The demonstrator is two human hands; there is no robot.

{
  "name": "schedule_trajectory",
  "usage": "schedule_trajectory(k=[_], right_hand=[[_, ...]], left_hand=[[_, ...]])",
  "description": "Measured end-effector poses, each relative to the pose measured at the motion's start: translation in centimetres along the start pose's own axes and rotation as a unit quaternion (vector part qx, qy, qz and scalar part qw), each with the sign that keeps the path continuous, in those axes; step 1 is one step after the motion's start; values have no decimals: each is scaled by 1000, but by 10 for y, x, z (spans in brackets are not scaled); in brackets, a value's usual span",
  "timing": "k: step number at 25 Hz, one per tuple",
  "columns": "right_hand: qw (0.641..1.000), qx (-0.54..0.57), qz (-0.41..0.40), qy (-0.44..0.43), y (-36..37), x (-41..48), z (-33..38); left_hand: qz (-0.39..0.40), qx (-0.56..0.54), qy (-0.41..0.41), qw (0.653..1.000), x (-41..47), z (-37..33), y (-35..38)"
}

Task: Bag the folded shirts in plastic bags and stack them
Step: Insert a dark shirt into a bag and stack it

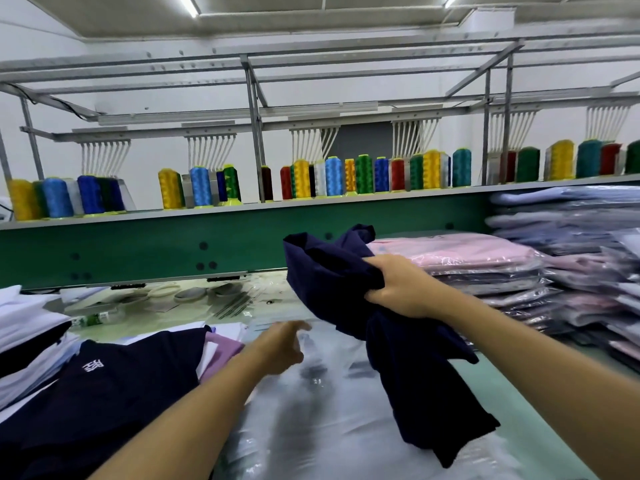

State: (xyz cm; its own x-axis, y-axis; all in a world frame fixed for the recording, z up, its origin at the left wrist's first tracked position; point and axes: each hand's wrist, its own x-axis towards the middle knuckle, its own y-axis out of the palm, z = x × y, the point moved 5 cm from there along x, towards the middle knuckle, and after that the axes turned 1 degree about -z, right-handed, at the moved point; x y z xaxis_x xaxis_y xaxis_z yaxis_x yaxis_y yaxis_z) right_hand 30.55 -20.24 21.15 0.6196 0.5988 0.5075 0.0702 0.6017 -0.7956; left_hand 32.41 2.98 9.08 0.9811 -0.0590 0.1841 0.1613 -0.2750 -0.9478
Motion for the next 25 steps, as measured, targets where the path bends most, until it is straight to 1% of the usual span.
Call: schedule_trajectory(k=[1, 3, 5, 6, 7, 8, 9, 10, 11, 12, 13, 15, 16, 17, 19, 21, 23, 25], right_hand=[[1000, -27, 1, -14, 6, -4, 3], [996, -80, 11, -28, 19, -16, 1], [992, -119, 32, -28, 32, -26, -3], [991, -129, 40, -29, 36, -29, -5], [990, -128, 43, -34, 40, -29, -8], [990, -128, 45, -38, 43, -29, -10], [990, -130, 47, -41, 46, -27, -12], [989, -134, 52, -43, 50, -27, -15], [987, -142, 62, -44, 54, -27, -18], [985, -151, 76, -44, 60, -27, -21], [981, -162, 93, -46, 65, -27, -23], [975, -179, 122, -57, 76, -27, -23], [972, -183, 133, -62, 81, -25, -22], [969, -188, 146, -66, 88, -24, -22], [962, -194, 183, -50, 101, -18, -26], [961, -178, 213, 2, 109, -8, -35], [962, -143, 219, 71, 112, 3, -48], [962, -106, 204, 145, 109, 5, -62]], left_hand=[[-9, -85, -19, 996, 4, -2, -2], [-32, -239, -85, 967, 8, -5, -2], [-36, -313, -146, 938, 8, 2, -2], [-38, -332, -148, 931, 11, 7, -4], [-45, -371, -136, 917, 13, 9, -9], [-51, -433, -116, 893, 16, 10, -16], [-51, -503, -97, 857, 21, 9, -22], [-47, -553, -72, 829, 26, 8, -28], [-53, -563, -42, 823, 30, 6, -34], [-74, -530, -7, 844, 32, 4, -40], [-101, -463, 30, 880, 33, 3, -46], [-147, -280, 86, 945, 30, -8, -60], [-159, -176, 111, 965, 28, -17, -66], [-170, -88, 135, 972, 24, -30, -69], [-177, 23, 197, 964, 17, -61, -70], [-169, 109, 255, 946, 9, -88, -62], [-165, 193, 282, 925, 3, -99, -53], [-158, 255, 278, 912, -3, -91, -46]])
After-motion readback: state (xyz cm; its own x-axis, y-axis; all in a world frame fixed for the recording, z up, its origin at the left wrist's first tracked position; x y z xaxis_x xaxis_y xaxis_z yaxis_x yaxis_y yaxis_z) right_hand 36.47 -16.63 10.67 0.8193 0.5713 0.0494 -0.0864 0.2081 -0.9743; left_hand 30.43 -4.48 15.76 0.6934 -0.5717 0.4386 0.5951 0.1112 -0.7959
